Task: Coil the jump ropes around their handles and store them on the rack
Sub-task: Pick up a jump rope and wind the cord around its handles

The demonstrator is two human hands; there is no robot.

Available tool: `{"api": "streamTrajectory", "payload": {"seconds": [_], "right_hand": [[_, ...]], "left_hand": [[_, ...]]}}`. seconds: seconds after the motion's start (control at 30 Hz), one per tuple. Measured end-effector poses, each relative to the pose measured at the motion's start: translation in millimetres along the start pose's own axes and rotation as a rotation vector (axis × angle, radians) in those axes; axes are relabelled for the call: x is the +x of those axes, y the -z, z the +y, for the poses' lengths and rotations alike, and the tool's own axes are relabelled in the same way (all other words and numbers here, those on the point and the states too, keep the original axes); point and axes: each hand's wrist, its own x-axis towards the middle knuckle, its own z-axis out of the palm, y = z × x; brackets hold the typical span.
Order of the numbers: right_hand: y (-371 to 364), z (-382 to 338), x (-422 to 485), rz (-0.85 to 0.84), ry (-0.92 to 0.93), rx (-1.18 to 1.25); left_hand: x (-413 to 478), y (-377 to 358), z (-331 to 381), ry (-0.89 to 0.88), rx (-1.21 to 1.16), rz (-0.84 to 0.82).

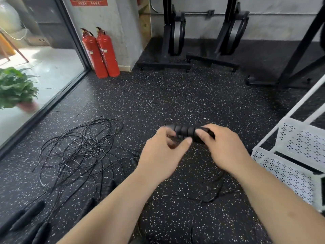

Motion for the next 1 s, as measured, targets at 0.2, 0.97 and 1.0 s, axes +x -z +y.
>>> {"api": "streamTrajectory", "payload": {"seconds": [0.2, 0.97, 1.0], "right_hand": [[3, 10, -4, -0.317, -0.009, 0.165], [5, -6, -14, -0.331, -0.236, 0.561], [5, -5, -14, -0.355, -0.226, 0.549]], "left_hand": [[-2, -20, -19, -0.534, 0.915, 0.045], [-6, -17, -3, -0.454, 0.845, 0.024], [-5, -15, -3, -0.444, 0.838, 0.020]]}}
